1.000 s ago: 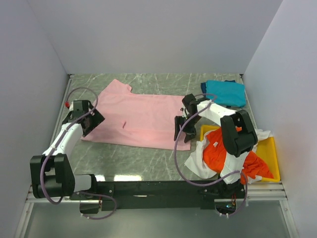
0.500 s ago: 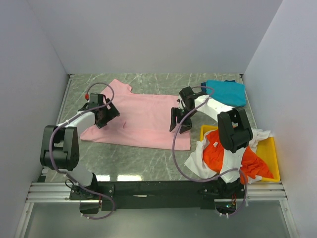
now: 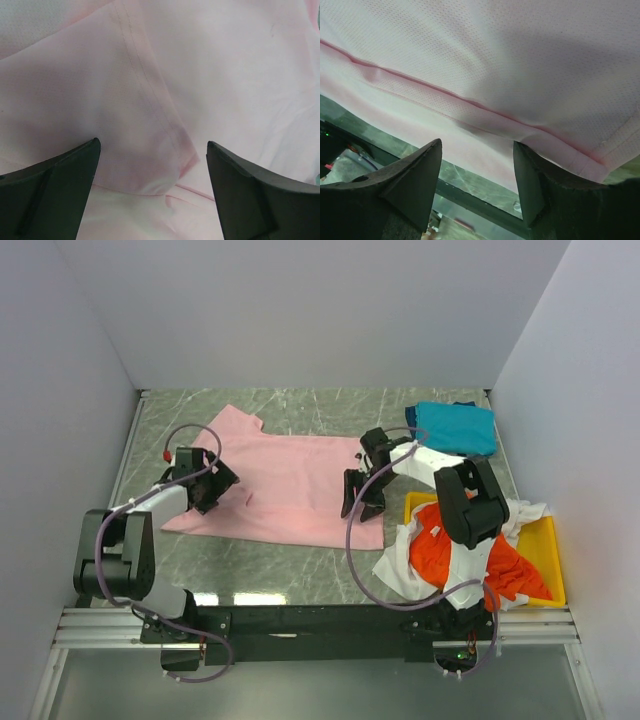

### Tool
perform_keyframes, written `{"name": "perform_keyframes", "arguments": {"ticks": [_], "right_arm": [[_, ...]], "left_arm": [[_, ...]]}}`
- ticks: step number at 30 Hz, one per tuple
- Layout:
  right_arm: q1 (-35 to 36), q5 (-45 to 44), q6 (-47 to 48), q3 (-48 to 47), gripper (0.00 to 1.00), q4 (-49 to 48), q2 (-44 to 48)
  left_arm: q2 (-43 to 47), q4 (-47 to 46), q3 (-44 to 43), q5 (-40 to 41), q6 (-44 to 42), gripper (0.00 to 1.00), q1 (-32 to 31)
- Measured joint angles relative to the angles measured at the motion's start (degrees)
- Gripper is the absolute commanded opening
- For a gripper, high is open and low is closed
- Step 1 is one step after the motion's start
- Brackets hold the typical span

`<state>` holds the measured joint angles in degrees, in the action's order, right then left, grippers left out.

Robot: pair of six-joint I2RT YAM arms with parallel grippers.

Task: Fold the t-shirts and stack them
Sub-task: Fold the tshirt

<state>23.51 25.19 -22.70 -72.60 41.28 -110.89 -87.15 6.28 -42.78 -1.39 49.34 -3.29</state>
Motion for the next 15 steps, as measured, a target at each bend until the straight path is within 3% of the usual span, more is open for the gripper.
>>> {"name": "perform_keyframes", "arguments": {"ticks": [15], "right_arm": [[3.1,1.9,-0.7,7.4,0.66,-0.1,4.5]], "left_arm": [[17.9,8.9,12.4,3.8,8.0,0.99,0.1]]}}
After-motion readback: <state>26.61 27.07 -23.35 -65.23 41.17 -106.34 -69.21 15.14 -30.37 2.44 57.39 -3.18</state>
